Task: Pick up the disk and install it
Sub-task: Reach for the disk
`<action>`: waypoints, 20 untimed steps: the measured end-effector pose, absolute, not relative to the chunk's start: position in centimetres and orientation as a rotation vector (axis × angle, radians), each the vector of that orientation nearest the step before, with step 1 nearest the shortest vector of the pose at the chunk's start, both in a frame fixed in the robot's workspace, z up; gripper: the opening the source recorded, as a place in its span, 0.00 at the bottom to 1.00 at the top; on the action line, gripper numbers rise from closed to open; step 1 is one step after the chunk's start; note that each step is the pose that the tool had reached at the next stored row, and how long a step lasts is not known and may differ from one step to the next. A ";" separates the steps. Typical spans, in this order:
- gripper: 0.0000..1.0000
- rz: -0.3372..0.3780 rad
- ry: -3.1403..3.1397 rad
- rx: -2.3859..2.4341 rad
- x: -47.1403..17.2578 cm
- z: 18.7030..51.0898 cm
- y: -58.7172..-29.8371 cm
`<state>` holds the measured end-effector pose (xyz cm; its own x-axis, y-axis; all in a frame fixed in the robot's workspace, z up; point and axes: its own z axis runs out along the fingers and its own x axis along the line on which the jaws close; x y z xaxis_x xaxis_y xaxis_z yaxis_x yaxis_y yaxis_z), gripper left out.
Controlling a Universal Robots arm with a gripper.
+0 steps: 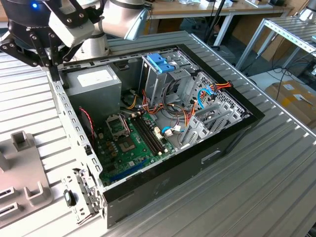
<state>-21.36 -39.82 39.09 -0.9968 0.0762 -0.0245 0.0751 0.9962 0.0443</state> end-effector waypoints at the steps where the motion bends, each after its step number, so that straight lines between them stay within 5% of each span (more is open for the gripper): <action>1: 0.11 0.068 3.112 0.118 -21.5 39.1 -39.8; 20: 0.11 0.068 3.112 0.118 -22.2 39.1 -39.8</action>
